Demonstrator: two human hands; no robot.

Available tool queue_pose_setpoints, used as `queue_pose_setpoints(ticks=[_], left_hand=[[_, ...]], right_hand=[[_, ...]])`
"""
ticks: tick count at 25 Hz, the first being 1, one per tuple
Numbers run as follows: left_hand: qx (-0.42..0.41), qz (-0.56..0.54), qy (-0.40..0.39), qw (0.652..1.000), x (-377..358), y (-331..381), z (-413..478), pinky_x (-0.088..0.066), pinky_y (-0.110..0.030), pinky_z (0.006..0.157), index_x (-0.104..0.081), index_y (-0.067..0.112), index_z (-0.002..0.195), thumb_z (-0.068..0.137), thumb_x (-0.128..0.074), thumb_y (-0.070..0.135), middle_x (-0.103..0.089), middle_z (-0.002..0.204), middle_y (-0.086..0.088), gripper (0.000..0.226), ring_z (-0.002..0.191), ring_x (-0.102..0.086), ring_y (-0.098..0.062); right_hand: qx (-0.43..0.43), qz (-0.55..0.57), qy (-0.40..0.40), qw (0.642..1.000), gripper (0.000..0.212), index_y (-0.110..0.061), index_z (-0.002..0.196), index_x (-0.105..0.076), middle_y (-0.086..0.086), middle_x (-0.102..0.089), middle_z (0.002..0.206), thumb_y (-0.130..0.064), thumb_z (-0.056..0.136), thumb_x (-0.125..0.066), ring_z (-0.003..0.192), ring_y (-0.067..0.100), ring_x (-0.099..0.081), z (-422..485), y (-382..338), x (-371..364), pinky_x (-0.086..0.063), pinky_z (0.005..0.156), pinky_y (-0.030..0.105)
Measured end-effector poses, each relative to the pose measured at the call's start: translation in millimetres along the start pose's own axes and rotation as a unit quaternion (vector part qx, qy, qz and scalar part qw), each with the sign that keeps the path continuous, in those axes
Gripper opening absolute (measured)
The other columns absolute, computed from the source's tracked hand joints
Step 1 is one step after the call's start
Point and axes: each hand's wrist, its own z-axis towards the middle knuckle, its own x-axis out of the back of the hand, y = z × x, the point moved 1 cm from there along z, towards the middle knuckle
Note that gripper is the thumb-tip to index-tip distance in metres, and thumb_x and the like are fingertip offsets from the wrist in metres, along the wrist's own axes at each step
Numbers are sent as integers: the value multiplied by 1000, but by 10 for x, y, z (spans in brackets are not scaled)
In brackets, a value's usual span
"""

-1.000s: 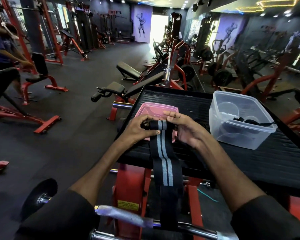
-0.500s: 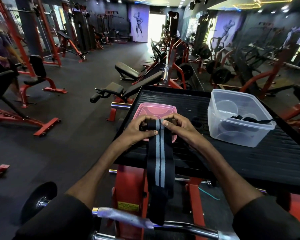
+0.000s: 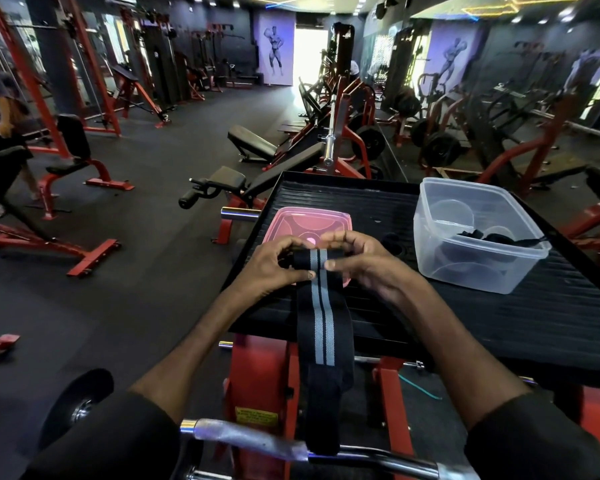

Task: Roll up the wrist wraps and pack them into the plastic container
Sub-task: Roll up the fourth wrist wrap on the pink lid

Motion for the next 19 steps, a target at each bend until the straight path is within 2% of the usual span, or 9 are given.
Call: queue_pose_setpoints(ticks=[2,3,5,7,9,13,16,17,19], left_hand=[[-21,13,25,999,-15,28,-25,-54,-23,92,-71,15,111,71,-89,7,-73,109,6,45,104,-68,-9],[-36,17,40,998,-18,48,-37,-53,-21,92,-71,17,109,70,-89,6,-72,106,10,44,101,-68,-5],[-70,21,70,995,-25,90,-54,-53,-18,89,-72,17,107,69,-87,1,-71,103,14,44,96,-68,0],[-108,33,100,988,-18,113,-63,-55,-20,90,-73,14,107,70,-85,-3,-71,104,12,43,100,-68,-1],[-123,42,125,984,-2,114,-44,-55,-24,92,-73,13,108,71,-82,-6,-72,108,8,43,107,-68,-6],[-49,-51,76,995,19,65,68,-51,-23,96,-65,23,113,78,-72,-11,-65,127,1,48,124,-58,-10],[85,-205,-16,975,-23,93,70,-53,-23,91,-52,26,131,92,-68,5,-63,124,6,47,114,-62,-10],[124,-216,-38,968,-44,118,61,-54,-21,84,-46,29,137,96,-65,12,-64,122,11,48,109,-64,-8],[134,-162,-67,975,-63,101,55,-52,-14,73,-36,32,142,97,-63,22,-59,127,13,53,110,-61,-5]], right_hand=[[-32,88,20,995,40,-15,121,-66,7,-73,116,-7,83,-76,95,18,-70,33,-40,-8,-55,76,36],[-38,66,33,997,34,-17,119,-67,7,-73,115,-18,85,-75,96,20,-69,56,-43,-20,-53,79,38],[-40,-44,32,998,17,-23,102,-72,0,-75,96,-37,94,-67,89,18,-67,41,-57,-83,-51,72,32],[-39,-102,-9,994,33,-25,90,-74,-6,-71,72,-44,103,-49,68,9,-62,-4,-84,-154,-47,61,22],[-37,-101,-18,994,34,-26,95,-73,-6,-68,72,-47,104,-47,63,7,-57,-6,-97,-181,-43,57,20],[-18,-54,40,998,40,-12,110,-64,10,-61,91,-49,95,-64,77,23,-53,65,-58,-168,-42,59,29],[1,-49,71,996,31,-14,105,-64,0,-67,83,-43,95,-66,72,13,-63,85,-7,-163,-48,59,25],[3,-54,75,996,24,-16,101,-64,-6,-69,81,-40,96,-65,73,9,-65,81,2,-167,-50,60,24],[5,-64,72,995,20,-17,101,-65,-10,-71,80,-36,99,-63,74,6,-67,81,30,-176,-52,62,22]])
